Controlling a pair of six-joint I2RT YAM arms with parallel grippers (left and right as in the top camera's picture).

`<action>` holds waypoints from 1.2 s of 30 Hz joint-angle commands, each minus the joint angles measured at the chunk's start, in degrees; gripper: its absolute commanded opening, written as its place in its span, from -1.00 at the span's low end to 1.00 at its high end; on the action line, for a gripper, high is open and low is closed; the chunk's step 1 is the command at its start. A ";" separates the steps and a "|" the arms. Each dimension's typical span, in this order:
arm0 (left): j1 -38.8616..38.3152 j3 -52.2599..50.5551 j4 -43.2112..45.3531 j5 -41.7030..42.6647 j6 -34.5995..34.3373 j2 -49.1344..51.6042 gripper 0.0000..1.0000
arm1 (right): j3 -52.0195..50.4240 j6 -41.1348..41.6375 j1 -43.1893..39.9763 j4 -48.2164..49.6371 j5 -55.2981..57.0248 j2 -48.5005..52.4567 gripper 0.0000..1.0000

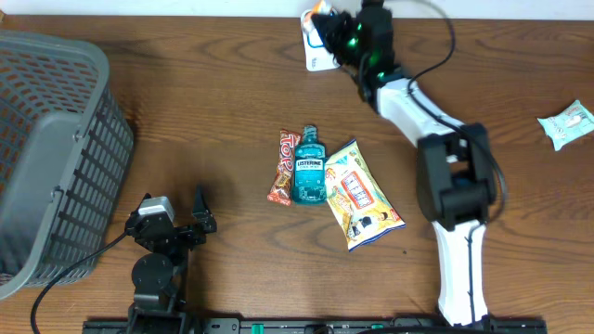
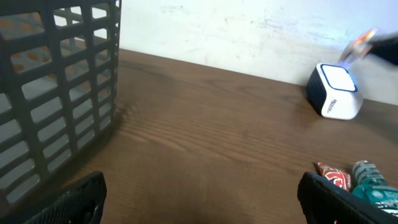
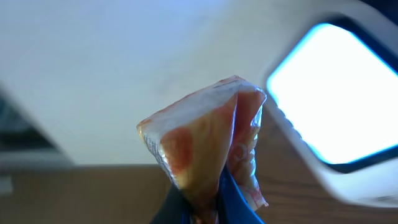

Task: Scan the item barcode
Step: 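Carry the orange tissue pack to the white scanner, then move the tissue pack to the right table edge and release it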

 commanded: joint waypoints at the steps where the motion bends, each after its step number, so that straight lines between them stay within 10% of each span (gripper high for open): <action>1: 0.24 -1.16 -2.05 -1.11 -0.48 0.07 0.96 | 0.00 6.47 -0.24 1.86 0.37 4.26 -0.98; 20: 0.24 -1.16 -2.05 -1.11 -0.50 0.07 0.96 | 3.54 -14.49 -1.44 0.87 -2.60 3.08 -0.97; 28: 0.24 -1.16 -2.05 -1.11 -0.50 0.07 0.95 | 3.54 -35.17 -5.03 -26.10 2.10 -12.41 -0.98; 36: 0.24 -1.16 -2.05 -1.11 -0.48 0.07 0.96 | 3.54 -52.37 -10.95 -57.55 45.51 -25.73 -0.98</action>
